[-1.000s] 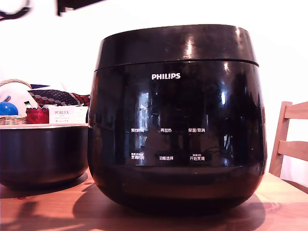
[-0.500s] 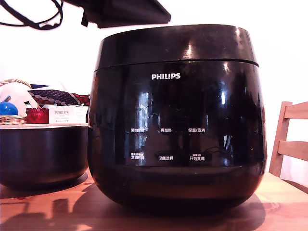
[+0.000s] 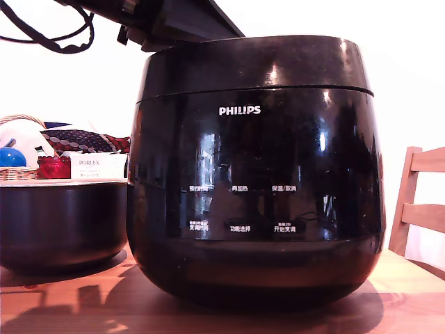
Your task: Open the rice cooker by pressing the large metal button on the top of its lid with medium force
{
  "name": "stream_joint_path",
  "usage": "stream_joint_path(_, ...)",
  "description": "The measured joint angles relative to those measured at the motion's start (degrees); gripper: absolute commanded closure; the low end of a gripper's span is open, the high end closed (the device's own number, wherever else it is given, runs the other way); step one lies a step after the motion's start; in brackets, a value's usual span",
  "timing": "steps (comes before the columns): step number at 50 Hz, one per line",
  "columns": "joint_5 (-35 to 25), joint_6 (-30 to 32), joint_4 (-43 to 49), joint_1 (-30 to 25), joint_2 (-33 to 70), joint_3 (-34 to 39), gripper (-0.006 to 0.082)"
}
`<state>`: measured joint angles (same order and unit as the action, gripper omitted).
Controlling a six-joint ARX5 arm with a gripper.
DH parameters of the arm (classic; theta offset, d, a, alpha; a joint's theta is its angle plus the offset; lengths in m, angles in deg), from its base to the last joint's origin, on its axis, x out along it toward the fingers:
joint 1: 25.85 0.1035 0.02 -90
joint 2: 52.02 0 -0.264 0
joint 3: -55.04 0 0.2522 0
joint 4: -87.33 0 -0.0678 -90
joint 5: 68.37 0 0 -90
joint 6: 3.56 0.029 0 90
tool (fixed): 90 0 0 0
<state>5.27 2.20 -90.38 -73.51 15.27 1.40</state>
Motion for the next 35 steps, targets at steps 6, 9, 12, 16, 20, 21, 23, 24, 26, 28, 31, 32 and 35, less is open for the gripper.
stream_joint_path(6, 0.02, 0.5, 1.49, 0.0, 0.07, -0.63, 0.0789)
stream_joint_path(9, 0.0, 0.5, 1.9, 0.0, 0.37, -0.94, 0.0789)
stream_joint_path(12, 0.0, 0.5, 2.32, 0.0, 0.81, -1.36, 0.0789)
stream_joint_path(16, -0.02, 0.5, 2.62, -0.02, 1.49, -1.9, 0.0789)
stream_joint_path(20, 0.07, 1.36, 3.5, -0.39, 1.73, -2.23, 0.0789)
stream_joint_path(21, 0.09, 1.62, 3.74, -0.44, 1.77, -2.38, 0.0789)
stream_joint_path(23, 0.26, 1.62, 4.26, -0.59, 1.81, -2.62, 0.0789)
stream_joint_path(24, 0.33, 1.92, 4.55, -0.63, 1.81, -2.73, 0.0789)
stream_joint_path(26, 0.5, 1.92, 5.25, -0.63, 1.81, -2.97, 0.0789)
stream_joint_path(28, 0.87, 1.99, 5.9, -0.7, 1.81, -3.23, 0.0789)
stream_joint_path(31, 1.27, 2.25, 6.78, -0.74, 1.79, -3.61, 0.0789)
stream_joint_path(32, 1.33, 2.34, 6.95, -0.74, 1.79, -3.65, 0.0789)
stream_joint_path(35, 1.42, 3.08, 7.34, -0.74, 1.75, -3.74, 0.0789)
